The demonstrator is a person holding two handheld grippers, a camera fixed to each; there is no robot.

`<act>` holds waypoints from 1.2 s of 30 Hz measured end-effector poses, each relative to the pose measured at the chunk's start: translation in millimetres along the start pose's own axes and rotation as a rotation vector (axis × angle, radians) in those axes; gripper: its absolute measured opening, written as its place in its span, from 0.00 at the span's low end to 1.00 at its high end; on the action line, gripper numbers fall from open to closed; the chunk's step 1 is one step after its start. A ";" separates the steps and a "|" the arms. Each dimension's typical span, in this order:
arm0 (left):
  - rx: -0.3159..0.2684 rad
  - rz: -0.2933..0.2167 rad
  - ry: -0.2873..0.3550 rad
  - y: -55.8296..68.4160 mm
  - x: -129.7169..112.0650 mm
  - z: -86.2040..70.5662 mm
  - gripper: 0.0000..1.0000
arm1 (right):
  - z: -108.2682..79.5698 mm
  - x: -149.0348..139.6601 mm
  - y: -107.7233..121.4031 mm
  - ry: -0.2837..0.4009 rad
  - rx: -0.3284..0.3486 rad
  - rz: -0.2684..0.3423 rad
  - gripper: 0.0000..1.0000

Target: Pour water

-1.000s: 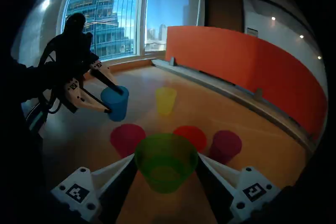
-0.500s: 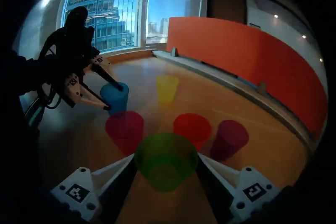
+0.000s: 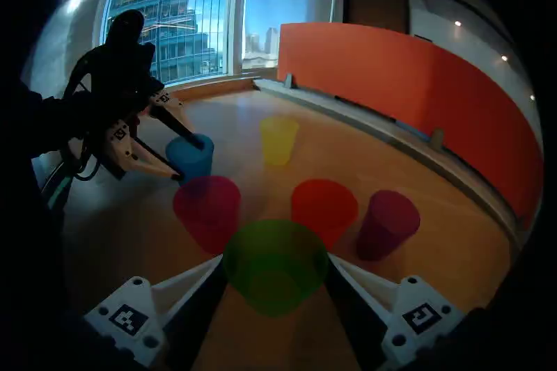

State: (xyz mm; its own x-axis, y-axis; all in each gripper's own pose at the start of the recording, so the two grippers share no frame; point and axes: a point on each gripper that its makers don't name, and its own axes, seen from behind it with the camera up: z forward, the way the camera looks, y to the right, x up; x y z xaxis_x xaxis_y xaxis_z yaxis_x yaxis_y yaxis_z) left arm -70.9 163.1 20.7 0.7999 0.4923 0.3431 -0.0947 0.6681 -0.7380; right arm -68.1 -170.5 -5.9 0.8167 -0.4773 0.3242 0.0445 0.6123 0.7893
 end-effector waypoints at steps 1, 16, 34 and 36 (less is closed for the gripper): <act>0.000 -0.004 0.003 0.3 -0.3 0.0 0.87 | 0.1 -0.5 -0.1 -0.001 0.000 0.000 0.91; 0.000 -0.049 0.023 1.4 -8.3 0.2 0.87 | 2.4 -5.8 -2.4 -0.011 -0.003 -0.004 0.91; -0.014 -0.081 0.007 2.3 -17.8 -0.2 0.87 | 2.3 -19.3 -4.9 -0.027 -0.010 0.004 0.91; -0.017 -0.079 0.002 3.2 -18.8 -0.4 0.87 | 1.7 -20.1 -5.1 -0.027 -0.010 0.006 0.92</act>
State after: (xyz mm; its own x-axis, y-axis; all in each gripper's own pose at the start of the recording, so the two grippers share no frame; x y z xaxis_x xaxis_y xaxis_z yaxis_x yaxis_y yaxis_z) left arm -86.0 155.7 11.7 0.8056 0.4375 0.3995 -0.0212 0.6951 -0.7186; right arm -85.7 -165.1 -15.6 0.8012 -0.4904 0.3431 0.0454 0.6214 0.7822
